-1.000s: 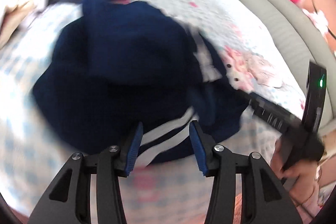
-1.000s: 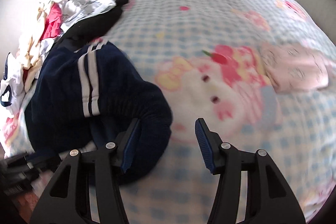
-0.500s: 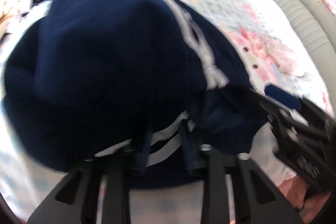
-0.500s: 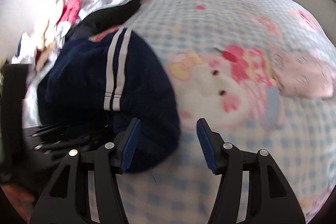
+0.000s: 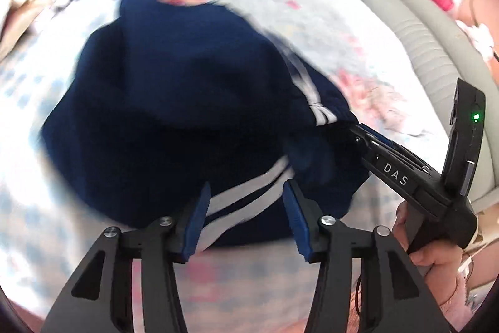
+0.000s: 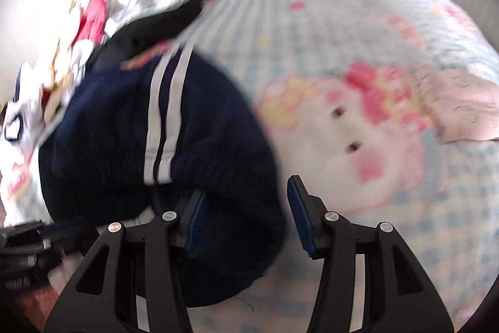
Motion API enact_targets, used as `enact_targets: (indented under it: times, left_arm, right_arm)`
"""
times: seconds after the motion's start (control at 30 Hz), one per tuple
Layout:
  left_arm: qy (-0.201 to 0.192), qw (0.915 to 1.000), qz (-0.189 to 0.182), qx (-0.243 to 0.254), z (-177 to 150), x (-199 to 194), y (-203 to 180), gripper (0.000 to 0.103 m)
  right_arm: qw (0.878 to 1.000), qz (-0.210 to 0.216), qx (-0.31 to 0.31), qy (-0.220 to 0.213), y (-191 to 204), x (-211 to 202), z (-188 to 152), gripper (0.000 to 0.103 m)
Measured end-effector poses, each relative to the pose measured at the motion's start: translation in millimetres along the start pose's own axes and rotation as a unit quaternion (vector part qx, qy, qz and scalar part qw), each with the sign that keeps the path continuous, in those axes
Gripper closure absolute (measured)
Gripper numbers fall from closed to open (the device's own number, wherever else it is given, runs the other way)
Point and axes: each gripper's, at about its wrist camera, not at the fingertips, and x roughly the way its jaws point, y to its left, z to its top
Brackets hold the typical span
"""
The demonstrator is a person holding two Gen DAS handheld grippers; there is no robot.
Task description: Fold clothes
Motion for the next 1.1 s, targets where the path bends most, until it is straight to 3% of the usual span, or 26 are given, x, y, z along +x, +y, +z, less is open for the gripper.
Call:
enact_targets:
  times: [0.1,0.13,0.23,0.33,0.4,0.43,0.47,0.53,0.63,0.7,0.73,0.83,0.93,1.0,1.1]
  left_arm:
    - [0.012,0.9997,0.008,0.018,9.6,20.7,-16.6,0.049]
    - [0.02,0.9992,0.025,0.022,11.4,31.0,-20.1,0.044]
    - [0.045,0.9941,0.091,0.037,9.4,59.6,-25.4,0.043]
    - [0.029,0.9885,0.139,0.051,-2.5,51.3,-25.1,0.045]
    - [0.02,0.9852,0.16,0.058,-10.3,41.5,-20.4,0.051]
    - [0.017,0.9815,0.182,0.057,-14.2,33.1,-12.8,0.059]
    - [0.014,0.9774,0.203,0.056,-18.0,24.7,-5.2,0.076]
    - [0.005,0.9707,0.236,0.043,-24.3,6.9,15.9,0.091]
    - [0.006,0.9785,0.206,-0.004,-26.0,-16.5,55.2,0.091]
    - [0.003,0.9869,0.161,-0.009,-18.1,-20.5,66.0,0.09]
    - [0.002,0.9909,0.134,-0.007,-18.1,-22.7,66.8,0.087]
    - [-0.008,0.9965,0.08,0.023,-18.9,-24.6,56.7,0.063]
    - [-0.023,0.9971,0.039,0.062,-17.7,-16.6,34.3,0.053]
    - [-0.018,0.9963,0.024,0.081,-2.5,17.4,-13.3,0.042]
    - [0.016,0.9934,0.067,0.092,22.3,49.4,-41.4,0.04]
  right_arm:
    - [0.999,-0.023,0.012,-0.029,-13.8,-16.3,7.4,0.054]
    - [0.999,-0.024,0.015,-0.029,-17.9,-17.7,8.4,0.054]
    - [0.999,-0.031,0.018,-0.032,-29.0,-21.7,9.2,0.054]
    - [0.997,-0.048,0.03,-0.043,-38.0,-30.1,0.9,0.054]
    - [0.996,-0.065,0.044,-0.039,-50.1,-29.5,-5.1,0.054]
    - [0.995,-0.074,0.051,-0.033,-56.3,-27.8,-8.0,0.054]
    - [0.995,-0.073,0.067,-0.024,-66.7,-25.8,-11.6,0.054]
    - [0.993,-0.067,0.096,-0.009,-82.4,-22.9,-21.9,0.054]
    - [0.993,-0.064,0.1,-0.004,-86.1,-29.2,-41.1,0.054]
    - [0.994,-0.051,0.099,-0.004,-81.6,-37.8,-46.9,0.054]
    - [0.994,-0.044,0.097,-0.005,-78.8,-42.0,-49.4,0.054]
    - [0.998,-0.009,0.058,-0.014,-58.3,-51.2,-44.1,0.053]
    - [1.0,-0.01,0.003,-0.026,-33.9,-54.9,-38.7,0.053]
    - [0.998,-0.022,-0.042,-0.031,-17.3,-53.0,-33.4,0.049]
    - [0.995,-0.03,-0.092,0.002,-2.8,-30.1,-29.3,0.044]
